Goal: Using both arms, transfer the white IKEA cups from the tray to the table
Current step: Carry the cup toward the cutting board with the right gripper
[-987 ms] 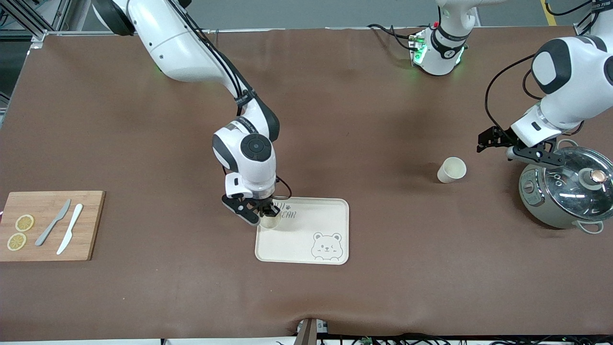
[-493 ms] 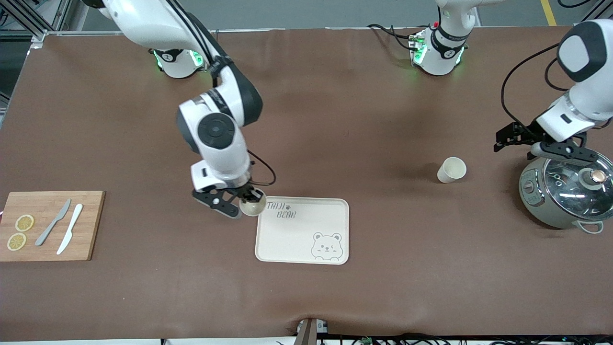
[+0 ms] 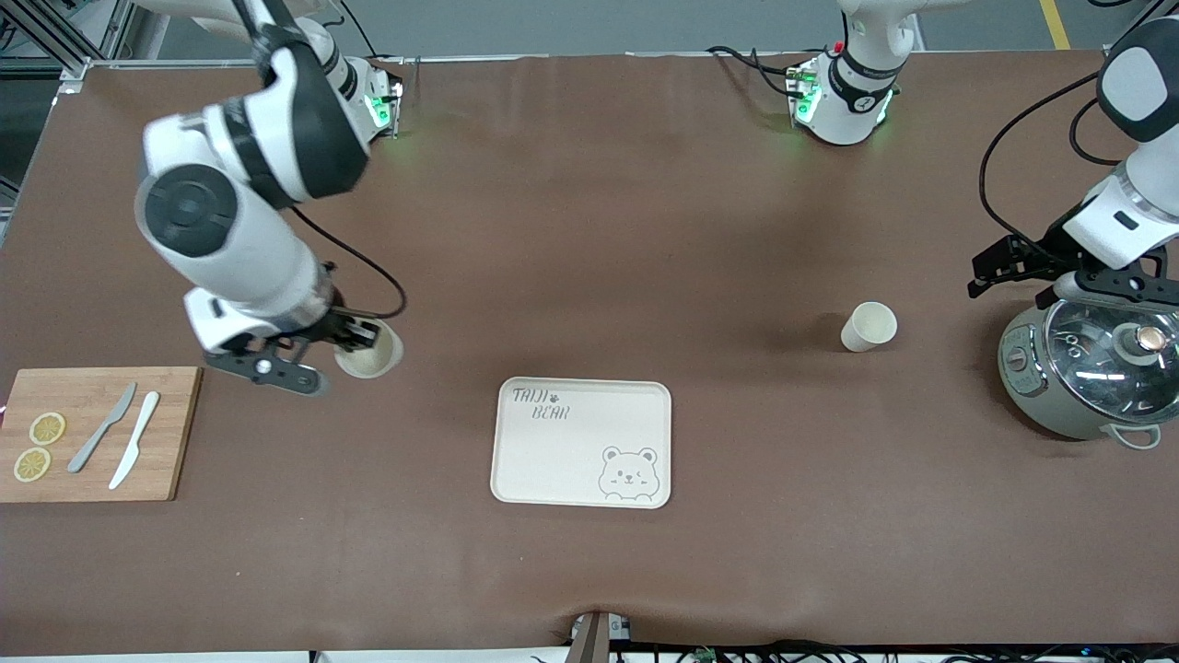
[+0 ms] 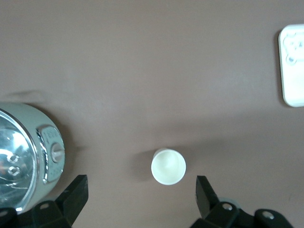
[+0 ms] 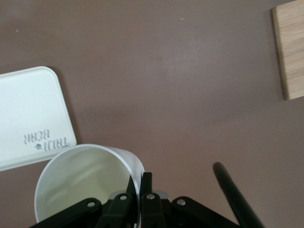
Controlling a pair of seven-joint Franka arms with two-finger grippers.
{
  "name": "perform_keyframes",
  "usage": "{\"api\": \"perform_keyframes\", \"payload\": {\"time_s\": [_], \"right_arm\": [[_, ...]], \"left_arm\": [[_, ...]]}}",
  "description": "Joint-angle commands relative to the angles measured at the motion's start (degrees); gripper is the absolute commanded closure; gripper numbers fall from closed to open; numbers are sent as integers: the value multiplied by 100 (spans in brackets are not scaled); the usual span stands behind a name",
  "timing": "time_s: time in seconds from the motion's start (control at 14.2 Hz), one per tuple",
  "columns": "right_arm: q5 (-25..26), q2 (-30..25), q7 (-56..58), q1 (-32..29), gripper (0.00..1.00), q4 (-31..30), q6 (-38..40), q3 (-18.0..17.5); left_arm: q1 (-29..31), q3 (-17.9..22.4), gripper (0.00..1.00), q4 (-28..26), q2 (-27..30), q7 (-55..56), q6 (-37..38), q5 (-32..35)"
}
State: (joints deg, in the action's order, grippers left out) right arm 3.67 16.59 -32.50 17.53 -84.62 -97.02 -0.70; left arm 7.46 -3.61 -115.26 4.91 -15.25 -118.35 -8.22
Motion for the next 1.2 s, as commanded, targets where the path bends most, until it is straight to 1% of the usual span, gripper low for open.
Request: {"api": "perform_keyframes", "payload": {"time_s": [0.0, 0.07, 0.21, 0.35, 0.56, 0.7, 0.85, 0.99, 1.13], "right_arm": [[-103, -638, 769, -433, 100, -765, -63, -97], [-103, -788, 1024, -574, 100, -941, -89, -88], [-103, -1043, 1665, -951, 100, -1240, -168, -88], [-103, -1306, 2342, -1330, 100, -1626, -404, -88], [-103, -1667, 2705, -1595, 100, -2530, -1229, -80], [-103, -1756, 2784, -1823, 100, -3128, -1940, -79], [-147, -1773, 2776, -1850, 100, -3691, -2713, -79], [-427, -1712, 2776, -1946, 100, -3983, -3242, -71], [-813, -1668, 2776, -1973, 100, -4028, -3411, -62]], "left_arm": [[27, -34, 0, 381, -192, 48, 154, 178], [19, -43, 0, 381, -192, 75, 154, 364], [36, -34, 0, 390, -183, 75, 154, 383], [45, -34, 0, 381, -157, 92, 163, 383], [45, -34, 0, 390, -148, 92, 233, 383], [45, -34, 0, 390, -148, 92, 233, 383], [45, -34, 0, 425, -139, 92, 303, 383], [45, -26, 0, 486, -113, 101, 391, 383], [36, -34, 0, 539, -113, 180, 575, 392]]}}
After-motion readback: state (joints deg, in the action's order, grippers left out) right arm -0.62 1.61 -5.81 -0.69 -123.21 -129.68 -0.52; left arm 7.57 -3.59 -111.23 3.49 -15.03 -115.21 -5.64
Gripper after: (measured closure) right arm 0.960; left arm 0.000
